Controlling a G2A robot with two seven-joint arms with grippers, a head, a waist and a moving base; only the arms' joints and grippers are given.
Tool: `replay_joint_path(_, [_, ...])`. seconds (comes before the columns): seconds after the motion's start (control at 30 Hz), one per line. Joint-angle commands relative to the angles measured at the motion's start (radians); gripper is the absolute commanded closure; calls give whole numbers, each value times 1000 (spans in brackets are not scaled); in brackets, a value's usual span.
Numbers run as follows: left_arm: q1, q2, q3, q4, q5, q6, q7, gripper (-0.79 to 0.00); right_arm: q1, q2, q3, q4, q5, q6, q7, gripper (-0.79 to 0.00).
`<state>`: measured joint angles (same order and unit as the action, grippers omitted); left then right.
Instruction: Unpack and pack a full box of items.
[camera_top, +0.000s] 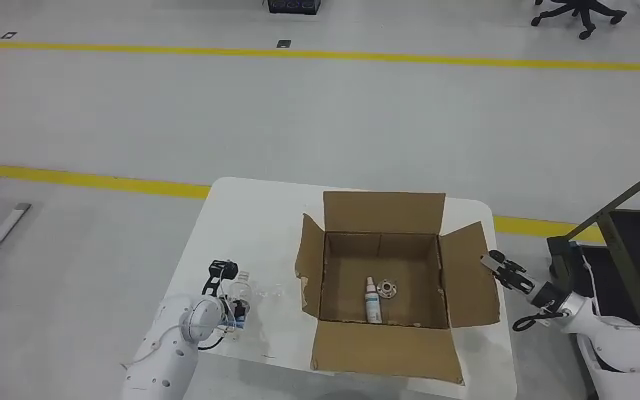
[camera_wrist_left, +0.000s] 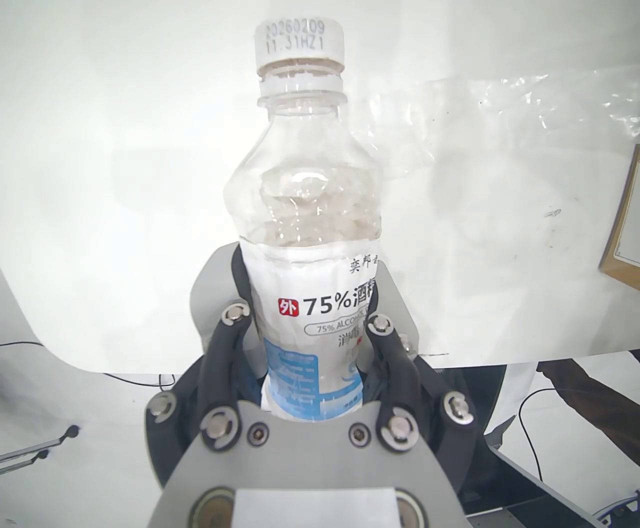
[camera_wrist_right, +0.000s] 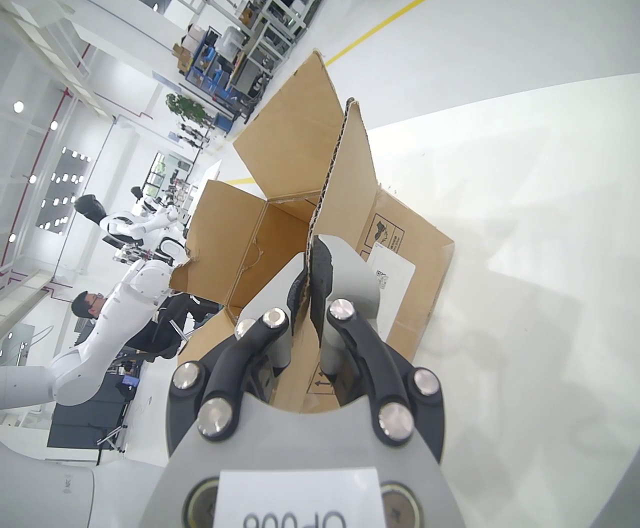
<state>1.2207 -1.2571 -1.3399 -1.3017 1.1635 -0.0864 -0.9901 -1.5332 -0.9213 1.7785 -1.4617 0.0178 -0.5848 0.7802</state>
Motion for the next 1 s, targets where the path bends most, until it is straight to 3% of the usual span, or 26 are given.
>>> replay_joint_path(0.0, [-1, 0, 3, 6, -4, 6, -2, 0, 2, 0, -2, 3, 0, 1, 0, 0])
replay_joint_path(0.27, [-27, -1, 18, 63, -13, 32, -16, 0, 5, 3, -7, 12, 1, 0, 1, 0])
replay_joint_path(0.3, [-31, -1, 19, 69, -13, 31, -14, -31, 6, 3, -8, 13, 1, -1, 1, 0])
replay_joint_path(0.43, [-41, -1, 25, 83, -19, 30, -15, -354, 6, 4, -10, 14, 2, 0, 1, 0])
replay_joint_path(0.47, [-43, -1, 27, 86, -16, 32, -18, -717, 6, 4, -10, 15, 2, 0, 0, 0])
replay_joint_path(0.5, [-46, -1, 28, 88, -15, 34, -21, -785, 6, 4, -11, 15, 2, 1, -1, 0])
replay_joint_path(0.67, [-51, 1, 36, 91, -10, 33, -26, -785, 5, 5, -12, 14, 1, 2, -1, -9])
replay_joint_path(0.87, [-56, 2, 41, 94, -9, 32, -19, -785, 2, 7, -14, 12, 2, 4, -2, -80])
replay_joint_path(0.97, [-51, 5, 35, 69, -6, 28, -11, -785, 1, 7, -14, 10, 3, 5, -3, -68])
